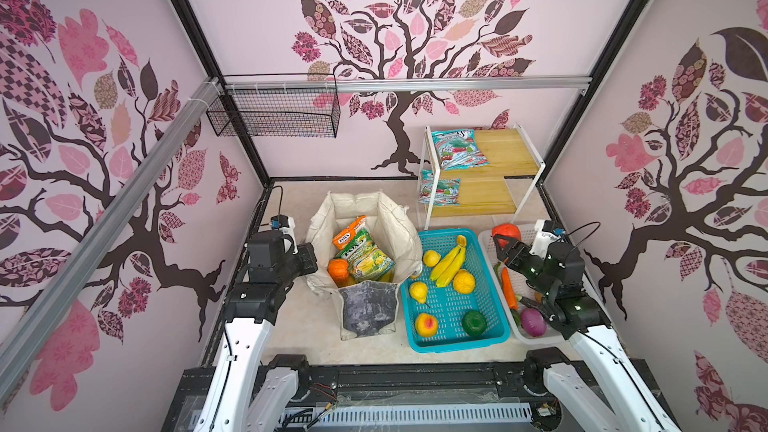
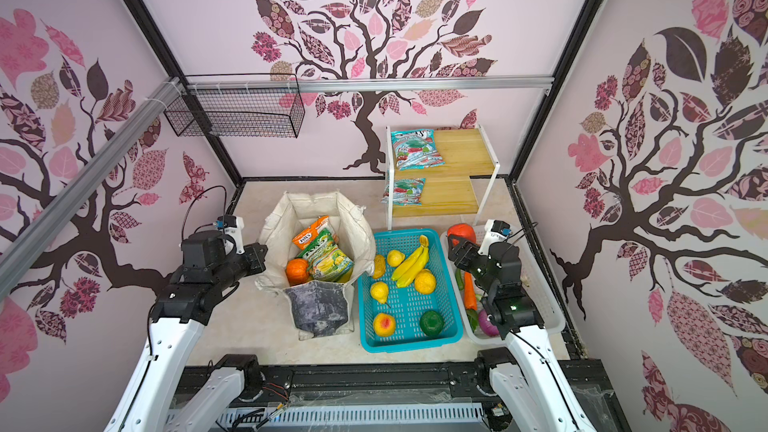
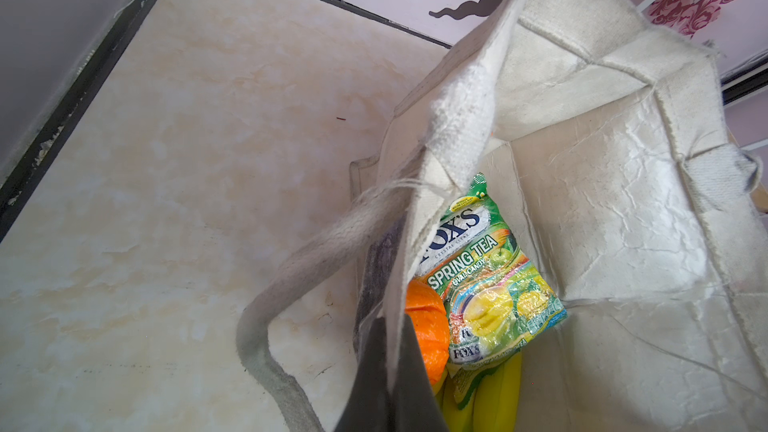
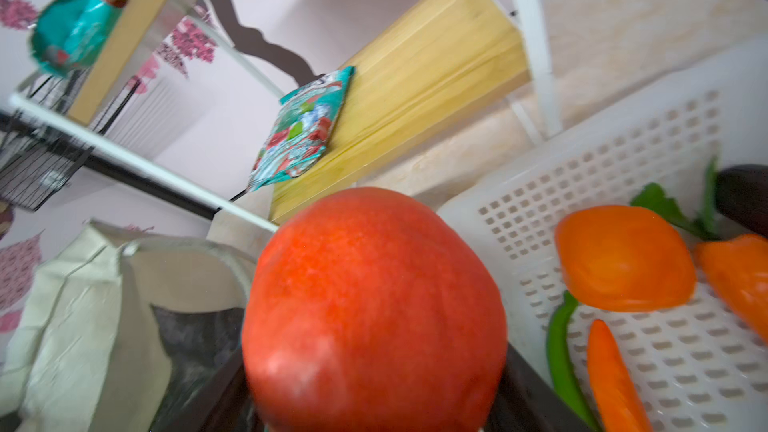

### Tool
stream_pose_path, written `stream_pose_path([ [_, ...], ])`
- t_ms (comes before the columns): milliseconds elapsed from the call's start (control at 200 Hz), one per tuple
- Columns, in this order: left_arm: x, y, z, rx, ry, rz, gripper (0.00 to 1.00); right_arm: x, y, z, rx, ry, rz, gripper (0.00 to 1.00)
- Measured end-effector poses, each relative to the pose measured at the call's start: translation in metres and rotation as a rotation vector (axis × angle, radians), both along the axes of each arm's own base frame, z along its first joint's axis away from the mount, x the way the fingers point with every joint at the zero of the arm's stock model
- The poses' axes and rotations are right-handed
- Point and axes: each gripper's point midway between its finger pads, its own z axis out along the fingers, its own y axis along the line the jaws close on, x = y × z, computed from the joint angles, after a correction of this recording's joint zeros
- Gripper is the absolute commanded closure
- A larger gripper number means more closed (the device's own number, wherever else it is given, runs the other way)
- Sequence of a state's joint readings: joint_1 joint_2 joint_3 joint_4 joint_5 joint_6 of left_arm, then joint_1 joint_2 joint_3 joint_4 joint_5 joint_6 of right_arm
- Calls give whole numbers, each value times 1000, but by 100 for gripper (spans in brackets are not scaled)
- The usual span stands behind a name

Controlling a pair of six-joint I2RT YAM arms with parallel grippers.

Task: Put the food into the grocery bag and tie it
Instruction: 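Lift the red tomato with the right gripper and carry it toward the tote, then release the red tomato into the tote and open the right gripper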

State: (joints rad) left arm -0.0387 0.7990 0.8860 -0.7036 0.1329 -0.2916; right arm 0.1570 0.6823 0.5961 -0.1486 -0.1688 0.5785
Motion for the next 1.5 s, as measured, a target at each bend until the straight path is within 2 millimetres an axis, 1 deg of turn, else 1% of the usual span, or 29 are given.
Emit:
stream_pose_path([
  [75,0,0,0,0,0,0,100,-4,27,9,-4,-10,101,33],
  [140,0,0,0,0,0,0,100,-8,57,18,-15,-27,201,33],
  [155,0,0,0,0,0,0,100,-10,66,21,-15,-31,232,33],
  [285,0,0,0,0,0,0,100,-24,123,39,-14,-69,405,33],
  [355,0,0,0,0,0,0,100,-30,150,49,-18,-85,480,33],
  [465,0,0,0,0,0,0,100,-37,188,64,-32,-113,563,32],
  [540,0,0,0,0,0,0,100,-38,213,73,-37,-125,615,32],
  [605,0,0,0,0,0,0,100,-36,238,76,-48,-120,664,31],
  [705,0,0,0,0,0,0,100,-29,275,73,-91,-97,717,31],
  [770,0,0,0,0,0,0,100,-23,297,65,-137,-72,732,30],
  [835,0,0,0,0,0,0,100,-18,320,52,-185,-42,753,30],
  [890,0,0,0,0,1,0,100,-13,338,37,-231,-9,768,30],
  [940,0,0,0,0,2,0,100,-10,349,22,-271,20,776,30],
  [1015,0,0,0,0,2,0,100,-7,360,-2,-325,76,782,29],
  [1090,0,0,0,0,2,-1,100,-4,364,-24,-371,130,775,28],
  [1150,0,0,0,0,2,-1,100,0,365,-36,-400,164,764,28],
  [1255,0,0,0,-1,2,-1,100,5,368,-51,-434,209,750,26],
  [1406,0,0,0,-1,2,-1,100,13,369,-65,-474,247,728,22],
  [1501,0,0,0,-1,2,-1,100,13,367,-71,-491,266,719,17],
])
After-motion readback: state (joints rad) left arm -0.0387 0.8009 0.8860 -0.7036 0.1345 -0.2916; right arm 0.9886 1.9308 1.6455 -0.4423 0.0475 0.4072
